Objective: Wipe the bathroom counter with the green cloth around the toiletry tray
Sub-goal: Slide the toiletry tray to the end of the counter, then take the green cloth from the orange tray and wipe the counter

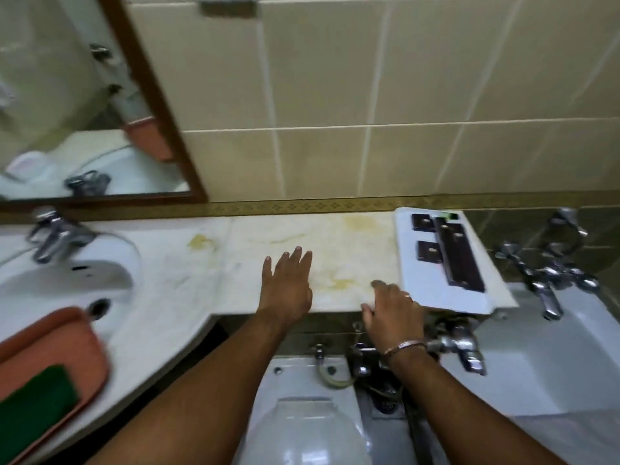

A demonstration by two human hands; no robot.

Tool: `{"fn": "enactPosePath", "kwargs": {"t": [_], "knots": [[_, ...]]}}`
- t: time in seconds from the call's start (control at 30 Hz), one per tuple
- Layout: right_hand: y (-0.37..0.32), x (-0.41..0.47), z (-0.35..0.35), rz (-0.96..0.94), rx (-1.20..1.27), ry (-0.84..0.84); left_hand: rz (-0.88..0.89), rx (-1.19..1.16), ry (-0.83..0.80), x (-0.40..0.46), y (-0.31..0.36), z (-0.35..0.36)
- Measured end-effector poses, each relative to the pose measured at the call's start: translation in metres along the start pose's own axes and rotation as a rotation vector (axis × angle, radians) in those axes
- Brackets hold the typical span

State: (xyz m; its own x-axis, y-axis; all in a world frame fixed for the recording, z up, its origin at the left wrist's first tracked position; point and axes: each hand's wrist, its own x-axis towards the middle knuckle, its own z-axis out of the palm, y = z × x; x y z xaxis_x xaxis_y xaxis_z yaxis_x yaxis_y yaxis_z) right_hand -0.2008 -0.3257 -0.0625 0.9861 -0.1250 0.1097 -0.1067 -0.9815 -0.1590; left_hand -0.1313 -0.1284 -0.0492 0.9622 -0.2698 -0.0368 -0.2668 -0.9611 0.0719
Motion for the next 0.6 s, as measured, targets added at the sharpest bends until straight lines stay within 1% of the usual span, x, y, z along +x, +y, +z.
{"fn": "enactPosePath", "kwargs": {"t": [0.1, 0.17, 0.2, 0.3, 0.43, 0.53, 0.6], "knots": [[-0.077, 0.005, -0.003, 0.054, -0.006, -0.011, -0.164, 0.035, 0.027, -0.055, -0.088, -0.019], [-0.114, 0.01, 0.003, 0.011, 0.022, -0.052, -0.269, 0.072, 0.038, -0.09, -0.142, -0.029], [-0.134, 0.012, 0.007, -0.066, 0.009, -0.069, -0.324, 0.085, 0.026, -0.108, -0.168, -0.033], [-0.208, 0.013, 0.02, -0.434, 0.011, -0.152, -0.483, 0.108, -0.015, -0.169, -0.244, -0.046], [-0.332, -0.007, 0.032, -0.842, 0.1, -0.302, -0.699, 0.02, -0.131, -0.262, -0.336, -0.041], [-0.42, -0.038, 0.042, -1.074, 0.105, -0.378, -0.803, -0.03, -0.261, -0.319, -0.386, -0.029], [-0.466, -0.056, 0.051, -1.152, 0.097, -0.441, -0.835, -0.05, -0.34, -0.344, -0.41, -0.025]]}}
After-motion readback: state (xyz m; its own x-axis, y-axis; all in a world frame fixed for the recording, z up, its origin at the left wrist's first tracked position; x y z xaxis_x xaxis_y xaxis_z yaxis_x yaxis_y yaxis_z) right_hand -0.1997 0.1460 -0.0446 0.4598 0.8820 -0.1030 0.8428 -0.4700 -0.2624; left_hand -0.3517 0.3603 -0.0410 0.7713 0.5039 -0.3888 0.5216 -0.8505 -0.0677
